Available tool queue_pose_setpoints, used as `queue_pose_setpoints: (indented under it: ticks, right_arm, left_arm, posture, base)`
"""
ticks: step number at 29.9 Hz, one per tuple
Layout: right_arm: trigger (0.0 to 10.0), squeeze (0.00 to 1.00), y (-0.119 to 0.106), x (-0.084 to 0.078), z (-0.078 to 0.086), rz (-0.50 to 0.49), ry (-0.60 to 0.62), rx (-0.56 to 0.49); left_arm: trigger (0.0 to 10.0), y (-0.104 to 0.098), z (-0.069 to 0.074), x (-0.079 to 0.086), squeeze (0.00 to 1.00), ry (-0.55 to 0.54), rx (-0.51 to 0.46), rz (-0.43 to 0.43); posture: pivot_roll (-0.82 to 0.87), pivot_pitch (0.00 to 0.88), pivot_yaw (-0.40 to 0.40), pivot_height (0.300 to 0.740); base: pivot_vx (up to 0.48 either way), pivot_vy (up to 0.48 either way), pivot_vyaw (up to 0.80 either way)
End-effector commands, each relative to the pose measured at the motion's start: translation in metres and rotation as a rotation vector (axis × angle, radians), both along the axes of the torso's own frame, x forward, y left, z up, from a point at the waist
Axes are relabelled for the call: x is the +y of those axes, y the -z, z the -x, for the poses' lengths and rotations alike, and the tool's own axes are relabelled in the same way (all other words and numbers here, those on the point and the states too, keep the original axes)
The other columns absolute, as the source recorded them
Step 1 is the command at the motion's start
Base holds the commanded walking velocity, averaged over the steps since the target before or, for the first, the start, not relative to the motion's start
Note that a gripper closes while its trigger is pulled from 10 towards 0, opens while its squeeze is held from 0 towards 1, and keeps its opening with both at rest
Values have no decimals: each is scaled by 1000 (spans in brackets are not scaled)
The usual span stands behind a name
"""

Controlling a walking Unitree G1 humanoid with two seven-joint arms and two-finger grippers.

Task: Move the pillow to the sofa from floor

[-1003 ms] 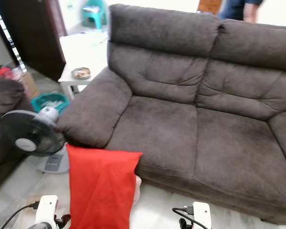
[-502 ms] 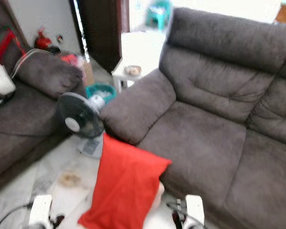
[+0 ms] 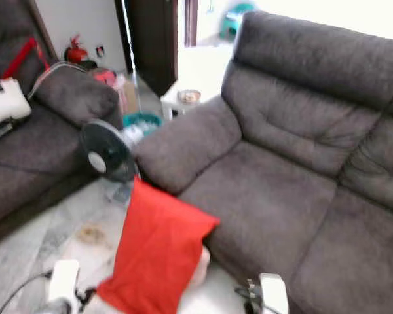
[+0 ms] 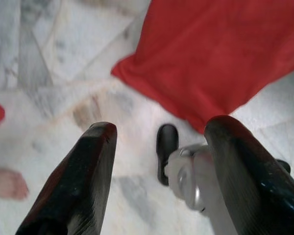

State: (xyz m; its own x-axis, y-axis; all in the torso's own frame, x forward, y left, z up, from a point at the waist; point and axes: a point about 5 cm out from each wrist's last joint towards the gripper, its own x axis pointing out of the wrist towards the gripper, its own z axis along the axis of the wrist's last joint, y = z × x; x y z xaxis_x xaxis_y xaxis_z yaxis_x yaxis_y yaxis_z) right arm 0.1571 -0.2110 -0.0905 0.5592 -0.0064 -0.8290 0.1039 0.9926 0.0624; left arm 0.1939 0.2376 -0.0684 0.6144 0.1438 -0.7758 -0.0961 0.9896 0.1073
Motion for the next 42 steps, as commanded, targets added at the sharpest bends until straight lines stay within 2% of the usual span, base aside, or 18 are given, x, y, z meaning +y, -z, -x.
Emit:
queue_pose_setpoints:
  ticks: [1, 18, 26, 30, 34, 35, 36, 37, 39, 40, 42]
  right_arm:
    - [10000, 0, -3, 7, -9, -19, -6, -28]
    - [10000, 0, -3, 8, -9, -32, -13, -32]
    - [10000, 0, -1, 10, -7, -52, 50, -39]
    - [10000, 0, -2, 11, -7, -55, 68, -73]
    - [10000, 0, -5, 9, -10, -37, 82, -128]
    - [10000, 0, -7, 8, -11, -30, 114, -160]
    - [10000, 0, -7, 7, -11, -31, 126, -170]
    - [10000, 0, -8, 7, -11, -37, 146, -194]
    - [10000, 0, -10, 6, -11, -54, 176, -238]
    - [10000, 0, -10, 6, -11, -54, 176, -238]
    - [10000, 0, -43, -1, -56, -34, 158, -493]
  left_arm:
    - [10000, 2, 5, 4, 0, -7, 22, -7]
    - [10000, 2, 5, 4, 0, -25, 18, -9]
    - [10000, 3, 7, 2, 0, -13, 19, -17]
    - [10000, -1, 3, 1, 0, 24, -56, -51]
    - [10000, -4, 0, 1, 0, 13, -129, -82]
    - [10000, -20, -24, -5, 0, 42, -243, -98]
    - [10000, -29, -37, -8, 0, 59, -303, -109]
    - [10000, -46, -57, -10, 0, 84, -410, -123]
    - [10000, -66, -72, -12, 0, 120, -544, -151]
    - [10000, -66, -72, -12, 0, 120, -544, -151]
    - [10000, -77, -78, -12, 0, 112, -619, -164]
  posture:
    - [145, 36, -67, 740]
    - [145, 40, -67, 740]
    - [133, 0, -56, 740]
    - [139, 0, -54, 740]
    - [153, 0, -55, 740]
    - [155, 0, -56, 740]
    - [150, 0, -56, 740]
    - [148, 0, -55, 740]
    - [135, 0, -51, 740]
    - [135, 0, -51, 740]
    - [132, 0, -48, 740]
  base:
    - [0, -255, 800]
    - [0, -30, 800]
    - [0, 0, 0]
    - [0, 0, 0]
    - [0, 0, 0]
    - [0, 0, 0]
    - [0, 0, 0]
    - [0, 0, 0]
    - [0, 0, 0]
    - [0, 0, 0]
    - [0, 0, 0]
